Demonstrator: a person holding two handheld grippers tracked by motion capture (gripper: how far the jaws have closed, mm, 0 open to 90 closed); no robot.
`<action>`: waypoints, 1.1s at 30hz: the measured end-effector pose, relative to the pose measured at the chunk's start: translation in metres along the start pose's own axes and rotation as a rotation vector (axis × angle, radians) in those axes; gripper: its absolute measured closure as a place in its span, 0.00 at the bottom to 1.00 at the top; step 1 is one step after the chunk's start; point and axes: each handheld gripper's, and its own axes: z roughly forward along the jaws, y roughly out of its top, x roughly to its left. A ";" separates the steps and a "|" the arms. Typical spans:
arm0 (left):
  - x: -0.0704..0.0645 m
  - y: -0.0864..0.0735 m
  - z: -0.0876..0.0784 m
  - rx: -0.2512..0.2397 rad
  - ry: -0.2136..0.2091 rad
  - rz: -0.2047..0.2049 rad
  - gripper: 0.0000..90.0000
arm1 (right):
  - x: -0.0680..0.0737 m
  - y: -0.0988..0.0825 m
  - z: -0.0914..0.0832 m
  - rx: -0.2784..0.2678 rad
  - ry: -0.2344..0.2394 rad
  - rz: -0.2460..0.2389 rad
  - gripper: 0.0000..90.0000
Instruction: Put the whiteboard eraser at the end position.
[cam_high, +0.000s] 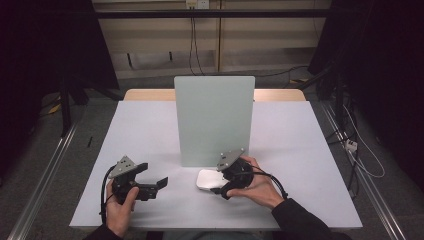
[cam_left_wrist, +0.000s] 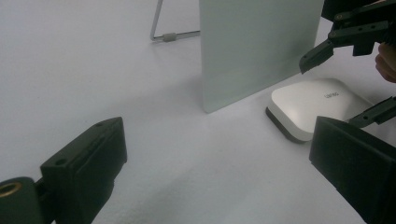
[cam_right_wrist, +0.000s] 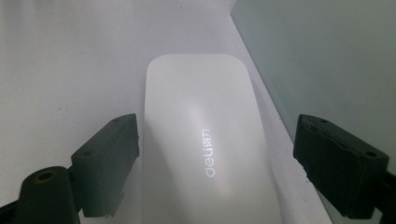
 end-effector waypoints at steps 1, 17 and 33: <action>0.000 0.000 0.000 0.001 -0.001 0.000 0.04 | 0.000 0.000 -0.001 0.000 -0.003 0.011 0.14; -0.001 0.001 0.002 0.002 0.005 0.005 0.04 | -0.002 -0.009 -0.020 -0.089 -0.108 0.127 0.10; -0.002 0.002 0.004 0.018 0.024 0.029 0.04 | -0.006 -0.027 -0.042 -0.172 -0.230 0.282 0.12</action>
